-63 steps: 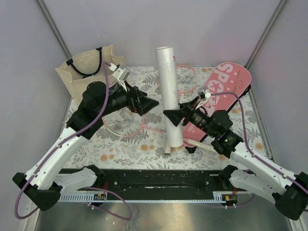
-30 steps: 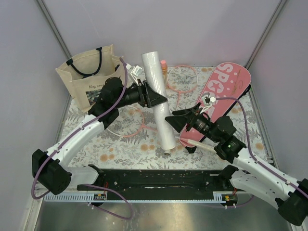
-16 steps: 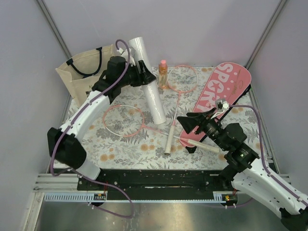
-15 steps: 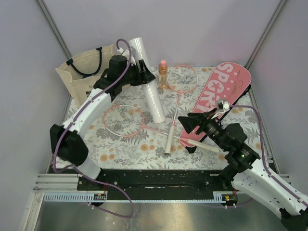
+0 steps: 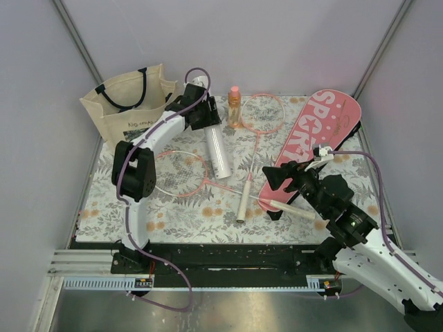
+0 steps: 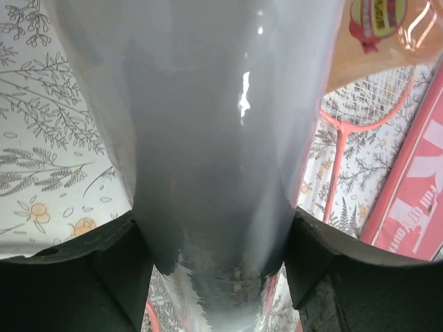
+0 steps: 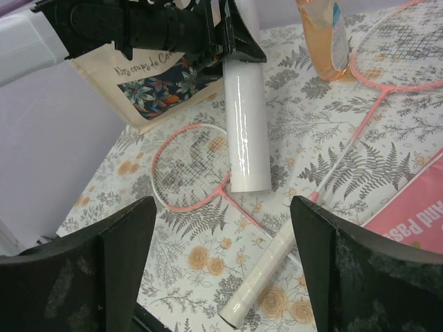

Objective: Pack up the badminton gear

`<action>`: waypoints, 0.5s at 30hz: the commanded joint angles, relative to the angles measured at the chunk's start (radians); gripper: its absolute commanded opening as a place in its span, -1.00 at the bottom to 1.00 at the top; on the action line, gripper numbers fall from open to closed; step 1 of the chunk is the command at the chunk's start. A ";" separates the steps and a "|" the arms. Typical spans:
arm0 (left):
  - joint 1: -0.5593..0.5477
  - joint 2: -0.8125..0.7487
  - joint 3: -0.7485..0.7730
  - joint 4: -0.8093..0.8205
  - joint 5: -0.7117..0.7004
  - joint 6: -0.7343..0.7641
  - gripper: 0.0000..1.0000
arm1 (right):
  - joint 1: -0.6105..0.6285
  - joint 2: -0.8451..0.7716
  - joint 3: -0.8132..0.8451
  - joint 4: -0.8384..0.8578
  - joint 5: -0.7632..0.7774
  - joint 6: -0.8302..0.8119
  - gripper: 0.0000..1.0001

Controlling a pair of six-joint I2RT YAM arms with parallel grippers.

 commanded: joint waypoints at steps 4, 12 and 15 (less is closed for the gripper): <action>0.010 0.103 0.119 0.038 -0.057 0.006 0.15 | 0.003 0.071 0.048 -0.022 0.032 -0.038 0.77; 0.032 0.108 0.099 0.047 -0.031 0.018 0.44 | 0.005 0.190 0.080 -0.057 0.135 -0.006 0.76; 0.033 0.069 0.081 0.043 -0.015 0.033 0.69 | 0.003 0.214 0.079 -0.082 0.161 0.018 0.75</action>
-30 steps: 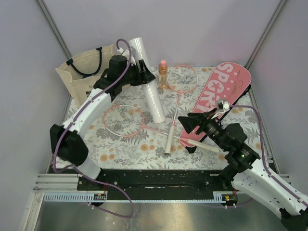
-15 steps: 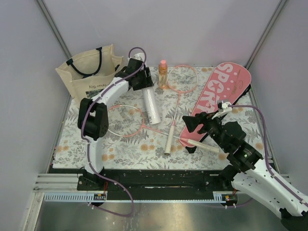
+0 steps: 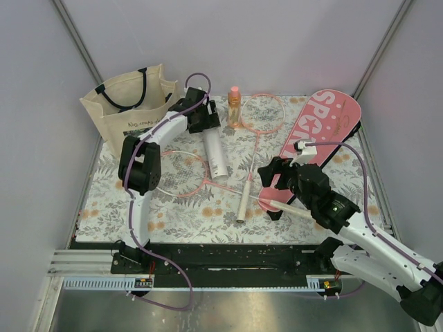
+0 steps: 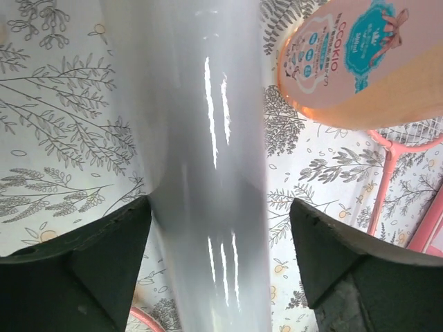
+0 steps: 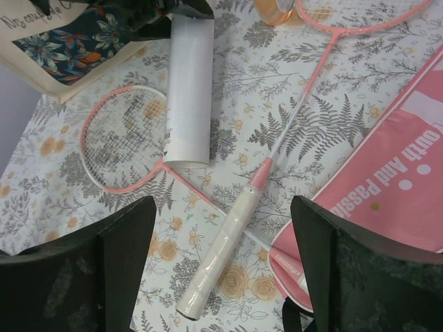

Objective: Pack up the badminton gear

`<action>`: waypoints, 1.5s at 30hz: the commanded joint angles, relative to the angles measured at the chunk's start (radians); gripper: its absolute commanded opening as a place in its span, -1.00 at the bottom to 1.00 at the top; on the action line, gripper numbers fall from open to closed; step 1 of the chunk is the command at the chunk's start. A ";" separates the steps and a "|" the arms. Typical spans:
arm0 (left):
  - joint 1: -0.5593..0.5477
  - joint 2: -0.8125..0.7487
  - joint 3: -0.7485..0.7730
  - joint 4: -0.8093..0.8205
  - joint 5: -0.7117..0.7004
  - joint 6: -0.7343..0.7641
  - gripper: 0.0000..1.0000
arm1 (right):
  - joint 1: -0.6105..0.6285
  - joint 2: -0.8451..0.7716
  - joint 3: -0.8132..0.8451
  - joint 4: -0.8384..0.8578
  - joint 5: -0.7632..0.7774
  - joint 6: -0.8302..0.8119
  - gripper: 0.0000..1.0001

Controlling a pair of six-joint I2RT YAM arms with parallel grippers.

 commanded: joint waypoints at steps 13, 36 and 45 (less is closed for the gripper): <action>0.011 -0.388 -0.070 -0.134 0.072 0.029 0.98 | 0.003 0.072 0.025 -0.053 0.128 0.169 0.75; 0.009 -1.175 -0.895 -0.079 0.195 0.248 0.98 | -0.254 0.745 0.002 0.528 -0.255 0.429 0.28; 0.009 -1.191 -0.901 -0.082 0.175 0.242 0.98 | -0.273 0.938 0.091 0.591 -0.329 0.460 0.23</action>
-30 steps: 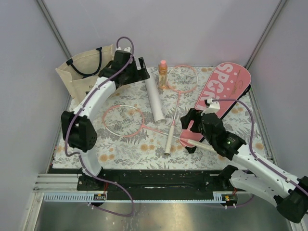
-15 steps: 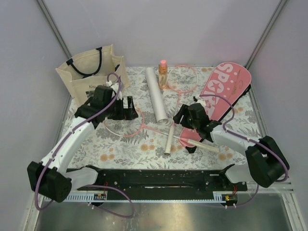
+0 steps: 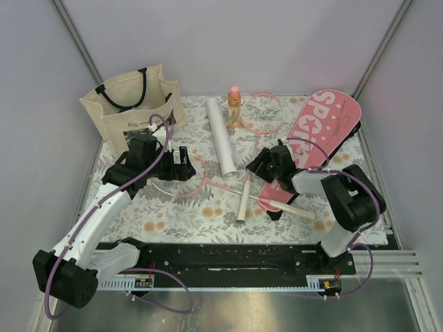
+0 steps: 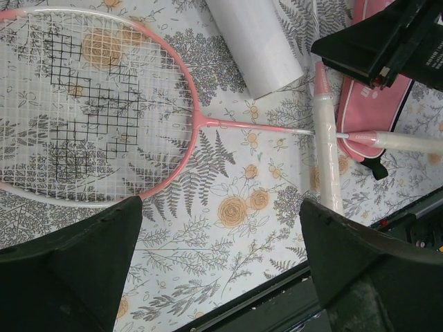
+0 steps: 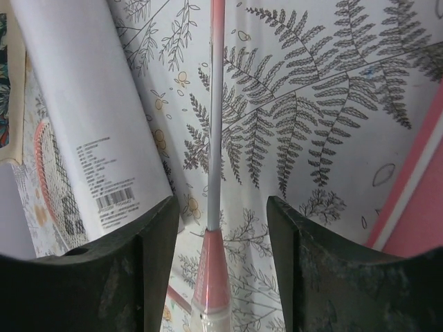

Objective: Pack up the badminton gear

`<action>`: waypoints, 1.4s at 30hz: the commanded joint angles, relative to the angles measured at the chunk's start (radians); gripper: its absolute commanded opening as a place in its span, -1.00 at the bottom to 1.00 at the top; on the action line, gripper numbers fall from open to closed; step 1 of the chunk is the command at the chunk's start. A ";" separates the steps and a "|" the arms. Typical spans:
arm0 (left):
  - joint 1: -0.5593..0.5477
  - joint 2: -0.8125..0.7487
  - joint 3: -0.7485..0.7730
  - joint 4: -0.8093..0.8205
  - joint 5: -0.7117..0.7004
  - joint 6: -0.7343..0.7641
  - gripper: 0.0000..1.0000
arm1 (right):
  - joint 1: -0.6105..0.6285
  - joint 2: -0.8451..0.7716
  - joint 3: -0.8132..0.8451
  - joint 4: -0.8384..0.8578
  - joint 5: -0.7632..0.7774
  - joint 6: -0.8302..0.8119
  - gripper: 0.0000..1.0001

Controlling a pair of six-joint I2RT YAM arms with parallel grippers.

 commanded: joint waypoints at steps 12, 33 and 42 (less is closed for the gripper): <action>0.001 -0.021 -0.015 0.061 -0.024 0.022 0.98 | -0.013 0.060 0.048 0.177 -0.023 0.049 -0.59; 0.001 -0.047 -0.017 0.076 0.014 -0.032 0.96 | -0.019 -0.397 -0.003 -0.109 0.020 -0.050 -1.00; -0.128 -0.021 -0.004 0.083 -0.082 -0.119 0.90 | -0.019 -0.616 0.019 -0.379 0.137 -0.151 -1.00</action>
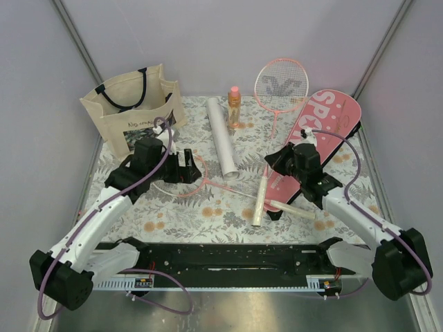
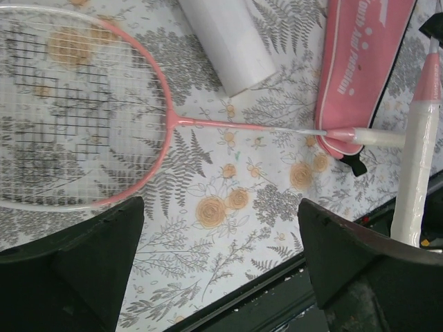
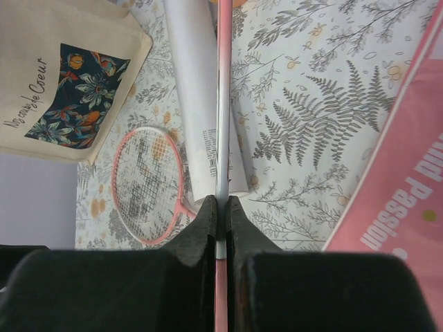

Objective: Pack up the badminton gear

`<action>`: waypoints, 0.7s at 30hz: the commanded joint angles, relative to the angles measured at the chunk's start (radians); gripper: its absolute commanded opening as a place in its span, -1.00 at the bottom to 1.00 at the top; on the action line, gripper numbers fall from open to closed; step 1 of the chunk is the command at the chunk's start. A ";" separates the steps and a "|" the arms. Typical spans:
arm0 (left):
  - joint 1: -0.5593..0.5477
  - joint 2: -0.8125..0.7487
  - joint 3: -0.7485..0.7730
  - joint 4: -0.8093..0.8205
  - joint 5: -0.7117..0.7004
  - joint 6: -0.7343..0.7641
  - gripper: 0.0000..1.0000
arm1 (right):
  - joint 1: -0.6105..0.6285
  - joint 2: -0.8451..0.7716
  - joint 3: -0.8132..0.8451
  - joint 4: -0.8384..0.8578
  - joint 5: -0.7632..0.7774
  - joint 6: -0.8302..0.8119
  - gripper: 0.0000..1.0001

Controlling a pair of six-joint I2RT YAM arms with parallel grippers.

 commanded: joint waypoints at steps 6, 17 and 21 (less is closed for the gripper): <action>-0.208 0.148 0.046 0.133 -0.140 -0.304 0.72 | -0.004 -0.278 0.050 -0.271 0.230 -0.110 -1.00; -0.352 0.542 0.193 0.416 -0.141 -0.390 0.46 | -0.005 -0.525 0.105 -0.381 0.401 -0.229 -1.00; -0.364 0.707 0.308 0.457 -0.126 -0.369 0.30 | -0.004 -0.546 0.120 -0.371 0.366 -0.250 -1.00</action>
